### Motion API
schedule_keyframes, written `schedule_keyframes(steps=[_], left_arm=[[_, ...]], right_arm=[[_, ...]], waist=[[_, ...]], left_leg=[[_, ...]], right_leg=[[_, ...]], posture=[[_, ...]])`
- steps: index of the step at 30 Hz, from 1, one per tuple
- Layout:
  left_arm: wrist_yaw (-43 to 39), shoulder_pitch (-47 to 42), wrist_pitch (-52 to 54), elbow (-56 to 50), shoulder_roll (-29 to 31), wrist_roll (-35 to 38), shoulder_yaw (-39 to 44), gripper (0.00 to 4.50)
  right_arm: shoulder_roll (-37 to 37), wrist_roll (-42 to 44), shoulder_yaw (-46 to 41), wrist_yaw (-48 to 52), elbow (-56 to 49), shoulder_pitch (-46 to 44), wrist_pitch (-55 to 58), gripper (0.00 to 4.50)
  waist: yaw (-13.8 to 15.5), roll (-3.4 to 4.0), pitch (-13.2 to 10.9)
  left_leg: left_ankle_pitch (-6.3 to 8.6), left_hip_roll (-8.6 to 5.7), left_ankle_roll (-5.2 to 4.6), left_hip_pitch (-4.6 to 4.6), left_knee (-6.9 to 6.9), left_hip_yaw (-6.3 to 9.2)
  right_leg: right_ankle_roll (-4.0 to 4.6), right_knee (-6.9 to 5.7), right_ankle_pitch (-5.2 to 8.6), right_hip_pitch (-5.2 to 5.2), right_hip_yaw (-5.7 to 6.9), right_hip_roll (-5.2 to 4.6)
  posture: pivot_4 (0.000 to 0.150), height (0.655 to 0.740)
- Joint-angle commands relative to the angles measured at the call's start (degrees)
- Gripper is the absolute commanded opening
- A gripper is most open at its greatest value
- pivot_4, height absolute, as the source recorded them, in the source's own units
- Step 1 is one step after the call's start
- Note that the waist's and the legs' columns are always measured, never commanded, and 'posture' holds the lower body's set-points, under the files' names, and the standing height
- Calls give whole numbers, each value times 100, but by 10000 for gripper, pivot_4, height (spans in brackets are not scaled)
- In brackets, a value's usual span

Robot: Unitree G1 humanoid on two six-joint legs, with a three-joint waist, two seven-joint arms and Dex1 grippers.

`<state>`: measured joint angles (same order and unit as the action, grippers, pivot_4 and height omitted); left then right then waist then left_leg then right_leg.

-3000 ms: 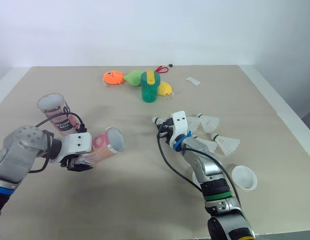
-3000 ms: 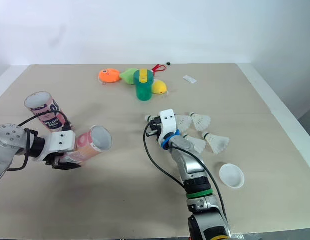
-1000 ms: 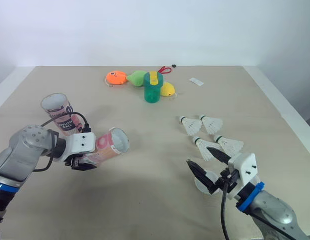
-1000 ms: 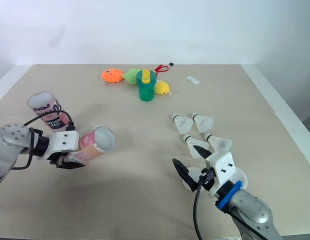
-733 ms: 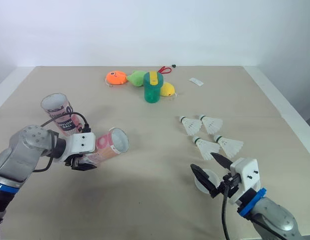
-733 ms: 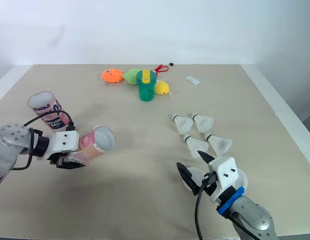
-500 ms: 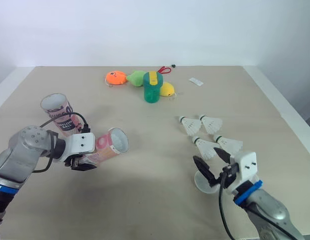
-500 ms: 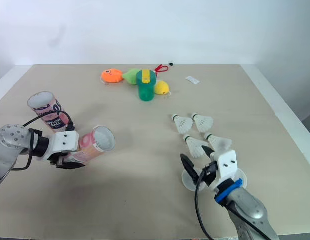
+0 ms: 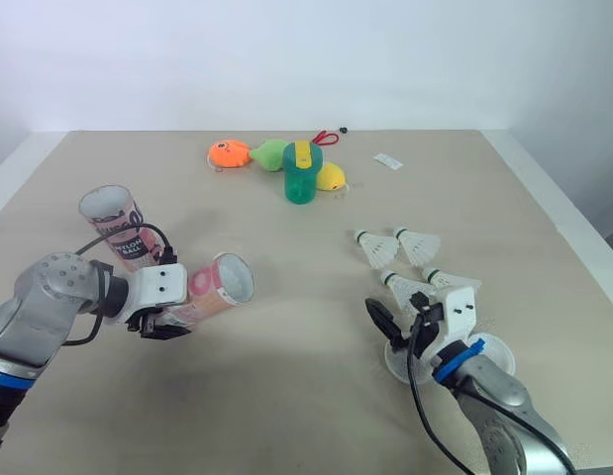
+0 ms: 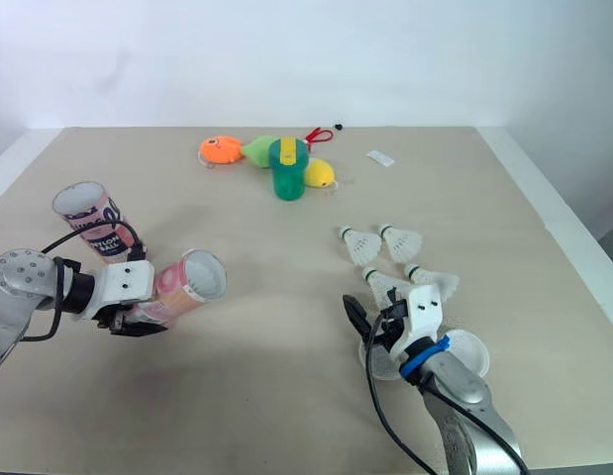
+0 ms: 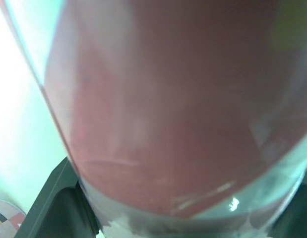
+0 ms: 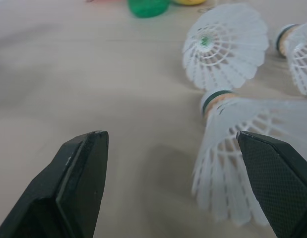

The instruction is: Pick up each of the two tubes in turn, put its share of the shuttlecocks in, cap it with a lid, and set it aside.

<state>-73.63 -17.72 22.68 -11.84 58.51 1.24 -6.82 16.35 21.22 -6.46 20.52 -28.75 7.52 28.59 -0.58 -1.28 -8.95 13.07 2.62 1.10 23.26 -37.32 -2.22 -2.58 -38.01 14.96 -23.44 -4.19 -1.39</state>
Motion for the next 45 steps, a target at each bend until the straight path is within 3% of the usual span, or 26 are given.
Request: schedule_keyframes(steps=[1,3,6,10,12,14,20,25,30,34,38,45], left_arm=[[-42,132,52,-66,-77,87,-227,32806],[-35,132,62,-74,-82,87,-228,32806],[-15,163,74,-102,-81,92,-216,32806],[19,211,91,-141,-72,108,-197,32806],[33,220,100,-153,-75,114,-189,32806],[39,225,105,-160,-77,119,-184,32806],[49,220,107,-158,-85,130,-190,32806],[43,194,97,-127,-88,128,-207,32806],[33,109,103,-67,-89,112,-219,32806],[32,52,122,-33,-94,107,-231,32806],[32,2,195,-68,-43,128,-168,32806],[14,-46,216,-39,25,152,-160,32806]], right_arm=[[-114,40,60,-118,69,-193,-9,44139],[-165,52,63,-151,131,-269,20,44139],[-195,92,27,-193,204,-351,57,36073],[-196,118,7,-231,261,-405,90,17978],[-198,144,4,-253,248,-404,110,5997],[-198,167,0,-269,223,-394,133,766],[-55,316,-75,-90,14,-297,78,766],[160,1087,-321,585,-485,-451,-159,766],[1038,1663,322,1459,-1015,-1519,505,766],[1360,1348,937,1897,-783,-2185,352,766],[1138,616,1986,2475,110,-3405,-84,766],[508,-252,2992,3012,1357,-4217,-910,766]], waist=[[-1,0,0],[0,0,0],[-1,1,0],[-3,1,0],[-3,1,0],[-3,1,0],[-3,1,0],[-6,2,0],[-44,3,-1],[-25,-5,1],[-73,0,-3],[-65,-13,-2]], left_leg=[[0,0,0,0,0,0],[0,0,0,0,0,0],[0,0,0,0,0,0],[0,0,0,-1,-1,0],[0,0,0,0,0,0],[0,0,0,0,0,0],[0,0,0,0,0,0],[0,0,0,0,0,-1],[0,2,0,-3,-8,-2],[-2,0,-3,-3,-9,9],[-2,-2,-3,2,-11,-2],[-3,3,-6,8,-13,6]], right_leg=[[0,0,0,0,0,0],[0,0,0,0,0,0],[0,0,0,0,0,0],[0,0,-2,0,0,0],[0,0,-1,0,0,0],[0,0,-1,0,0,1],[-1,0,-1,0,0,0],[-2,0,-2,0,-1,1],[-4,0,-10,3,-3,4],[-2,0,-8,9,8,4],[-3,0,-15,0,-2,3],[-17,-2,-22,-2,7,11]], posture=[[1500,7400],[1500,7400],[1500,7400],[1500,7400],[1500,7400],[1500,7400],[1500,7400],[1500,7400],[1500,7400],[1500,7400],[1500,7400],[1500,7400]])
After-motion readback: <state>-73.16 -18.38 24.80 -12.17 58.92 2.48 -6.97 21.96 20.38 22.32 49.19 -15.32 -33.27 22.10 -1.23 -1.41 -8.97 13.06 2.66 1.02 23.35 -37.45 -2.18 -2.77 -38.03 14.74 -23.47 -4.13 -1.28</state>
